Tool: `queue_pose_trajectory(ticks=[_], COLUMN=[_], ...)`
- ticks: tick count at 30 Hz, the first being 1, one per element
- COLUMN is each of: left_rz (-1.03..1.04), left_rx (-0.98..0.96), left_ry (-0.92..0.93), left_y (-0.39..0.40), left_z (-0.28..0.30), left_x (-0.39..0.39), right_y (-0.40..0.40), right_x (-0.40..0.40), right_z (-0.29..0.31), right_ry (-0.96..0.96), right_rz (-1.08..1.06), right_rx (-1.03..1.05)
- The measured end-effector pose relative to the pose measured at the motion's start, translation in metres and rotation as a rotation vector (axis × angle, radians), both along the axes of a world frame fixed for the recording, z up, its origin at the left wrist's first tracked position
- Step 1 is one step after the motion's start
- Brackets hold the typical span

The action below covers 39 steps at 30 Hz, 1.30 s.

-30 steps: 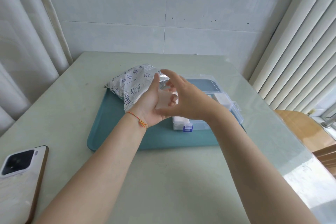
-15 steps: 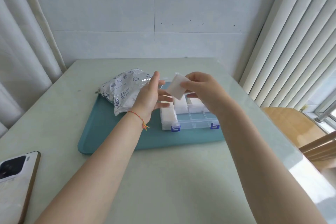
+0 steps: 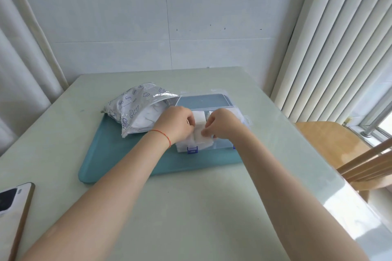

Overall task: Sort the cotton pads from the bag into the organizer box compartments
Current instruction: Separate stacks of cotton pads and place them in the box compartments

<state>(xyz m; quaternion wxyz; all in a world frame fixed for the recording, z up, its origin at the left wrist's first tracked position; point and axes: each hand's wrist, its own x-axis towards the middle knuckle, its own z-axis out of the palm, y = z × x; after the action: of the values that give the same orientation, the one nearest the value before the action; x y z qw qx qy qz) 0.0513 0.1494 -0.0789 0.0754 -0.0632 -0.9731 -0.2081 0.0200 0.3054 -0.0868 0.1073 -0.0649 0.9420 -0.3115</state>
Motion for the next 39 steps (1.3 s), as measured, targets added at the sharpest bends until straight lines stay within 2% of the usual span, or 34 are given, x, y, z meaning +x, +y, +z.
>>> queue_pose_trajectory(ticks=[9, 16, 18, 20, 22, 23, 25, 27, 28, 34, 36, 39], left_rz=[-0.013, -0.042, -0.011, 0.086, 0.244, 0.328, 0.438, 0.465, 0.462, 0.414, 0.393, 0.347], left_rx=[-0.037, 0.046, 0.168, 0.255, 0.251, 0.232, 0.173, 0.112, 0.113, 0.471, 0.592, 0.721], left_ry=[0.0, -0.031, 0.027, 0.21, 0.363, 0.38, 0.262, 0.096, 0.072, 0.241, 0.244, 0.251], left_y=[0.0, -0.002, -0.007, -0.018, -0.039, -0.054, -0.078, -0.099, -0.106, -0.129, -0.133, -0.138], left_z=[0.002, 0.0, 0.0, 0.0, 0.002, 0.003, 0.004, 0.003, 0.002, -0.006, -0.01, -0.014], left_x=[0.002, 0.007, 0.013, 0.016, 0.018, 0.019, 0.018, 0.02, 0.02, 0.016, 0.016, 0.016], right_y=[-0.014, -0.01, -0.014, -0.022, -0.04, -0.052, -0.073, -0.097, -0.107, -0.152, -0.161, -0.172], right_x=[-0.001, 0.002, 0.003, 0.005, 0.009, 0.009, 0.006, 0.001, -0.002, -0.019, -0.023, -0.026], right_z=[-0.014, 0.001, 0.012, 0.022, 0.028, 0.029, 0.028, 0.022, 0.019, 0.004, 0.001, -0.002], right_ry=[0.156, 0.123, 0.18, 0.25, 0.292, 0.298, 0.268, 0.218, 0.191, -0.037, -0.142, -0.347], right_rz=[-0.027, 0.036, 0.007, -0.031, -0.025, -0.008, 0.023, 0.075, 0.081, 0.011, -0.061, -0.259], right_rx=[0.283, 0.347, 0.288, 0.162, 0.048, 0.006, -0.063, -0.061, -0.051, -0.168, -0.341, -0.74])
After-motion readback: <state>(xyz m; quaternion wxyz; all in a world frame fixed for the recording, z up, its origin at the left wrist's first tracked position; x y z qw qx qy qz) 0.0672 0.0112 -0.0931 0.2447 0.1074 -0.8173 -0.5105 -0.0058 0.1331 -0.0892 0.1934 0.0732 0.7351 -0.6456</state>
